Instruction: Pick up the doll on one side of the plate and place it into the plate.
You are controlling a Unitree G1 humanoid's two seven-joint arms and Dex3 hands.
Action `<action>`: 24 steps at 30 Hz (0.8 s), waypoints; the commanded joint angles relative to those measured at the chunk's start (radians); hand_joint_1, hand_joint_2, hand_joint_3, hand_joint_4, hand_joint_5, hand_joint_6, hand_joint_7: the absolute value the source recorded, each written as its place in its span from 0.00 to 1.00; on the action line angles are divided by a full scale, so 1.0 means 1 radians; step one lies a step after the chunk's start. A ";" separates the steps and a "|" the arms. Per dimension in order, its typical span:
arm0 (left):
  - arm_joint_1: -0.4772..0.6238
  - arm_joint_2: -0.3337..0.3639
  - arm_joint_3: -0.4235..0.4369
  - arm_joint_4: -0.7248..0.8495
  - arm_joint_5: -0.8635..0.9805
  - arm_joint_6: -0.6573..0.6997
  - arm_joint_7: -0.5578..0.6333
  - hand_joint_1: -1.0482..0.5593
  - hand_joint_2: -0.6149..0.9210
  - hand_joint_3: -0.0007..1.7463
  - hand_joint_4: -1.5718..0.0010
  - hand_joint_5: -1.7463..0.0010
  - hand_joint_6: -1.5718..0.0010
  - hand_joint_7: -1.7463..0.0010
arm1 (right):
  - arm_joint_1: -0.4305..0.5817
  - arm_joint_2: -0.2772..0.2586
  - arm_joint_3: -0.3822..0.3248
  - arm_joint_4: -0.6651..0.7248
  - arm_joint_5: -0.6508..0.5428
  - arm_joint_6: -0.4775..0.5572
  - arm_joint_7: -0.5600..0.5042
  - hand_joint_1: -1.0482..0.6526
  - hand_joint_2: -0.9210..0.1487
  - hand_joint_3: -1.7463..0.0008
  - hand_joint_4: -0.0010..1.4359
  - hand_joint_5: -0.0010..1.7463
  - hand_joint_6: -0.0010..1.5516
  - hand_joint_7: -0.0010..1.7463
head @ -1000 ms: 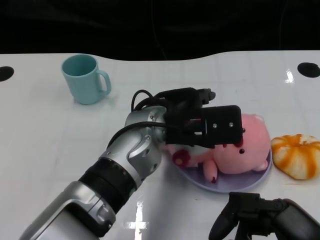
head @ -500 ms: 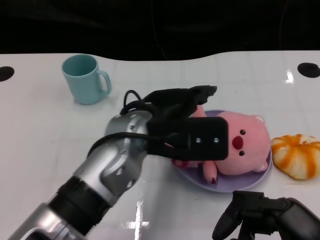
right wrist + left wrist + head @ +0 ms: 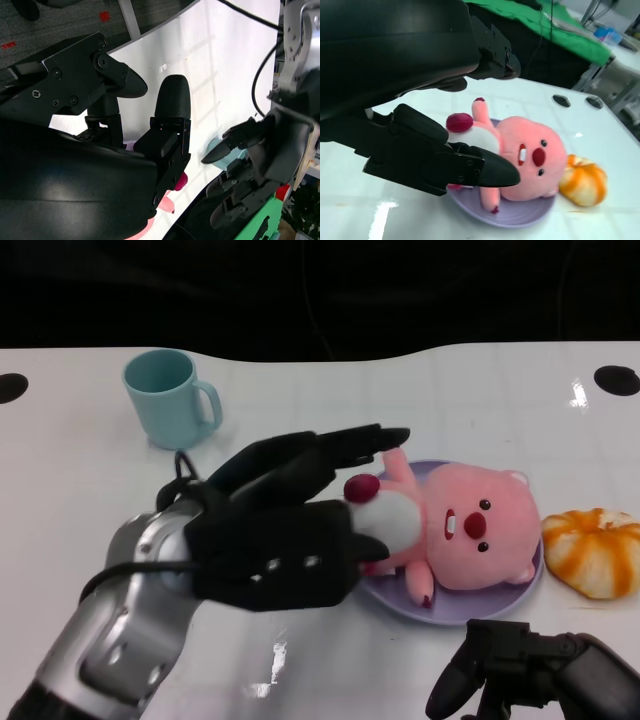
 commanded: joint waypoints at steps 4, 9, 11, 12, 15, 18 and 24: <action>0.169 -0.057 0.134 -0.045 -0.167 -0.122 0.097 0.52 0.98 0.13 0.71 0.43 0.55 0.83 | -0.002 -0.011 -0.005 -0.004 0.005 0.002 0.005 0.57 0.32 0.42 0.46 0.89 0.41 0.68; 0.273 -0.075 0.202 -0.049 -0.283 -0.227 0.111 0.61 0.70 0.72 0.54 0.29 0.49 0.51 | -0.002 -0.008 0.000 -0.003 0.002 0.000 0.002 0.57 0.32 0.42 0.46 0.88 0.41 0.68; 0.311 -0.073 0.225 -0.053 -0.323 -0.261 0.103 0.62 0.69 0.76 0.50 0.27 0.48 0.44 | -0.002 -0.008 0.006 -0.004 -0.003 0.001 0.000 0.57 0.32 0.42 0.46 0.88 0.41 0.68; 0.333 -0.071 0.235 -0.064 -0.350 -0.260 0.094 0.63 0.70 0.77 0.49 0.23 0.48 0.38 | -0.002 -0.007 0.008 -0.005 -0.004 0.003 -0.001 0.57 0.32 0.42 0.46 0.88 0.41 0.68; 0.394 -0.068 0.257 -0.117 -0.420 -0.218 0.077 0.62 0.70 0.77 0.46 0.15 0.48 0.26 | -0.004 -0.007 0.015 -0.009 -0.010 0.010 -0.004 0.57 0.32 0.42 0.46 0.88 0.41 0.68; 0.445 -0.061 0.272 -0.180 -0.470 -0.150 0.075 0.60 0.69 0.79 0.43 0.09 0.48 0.21 | -0.005 -0.007 0.020 -0.012 -0.014 0.015 -0.006 0.57 0.31 0.43 0.46 0.88 0.41 0.68; 0.565 -0.027 0.325 -0.362 -0.596 0.065 0.073 0.55 0.66 0.84 0.40 0.00 0.50 0.03 | -0.011 -0.001 0.035 -0.014 -0.024 0.029 -0.011 0.57 0.31 0.43 0.45 0.88 0.41 0.68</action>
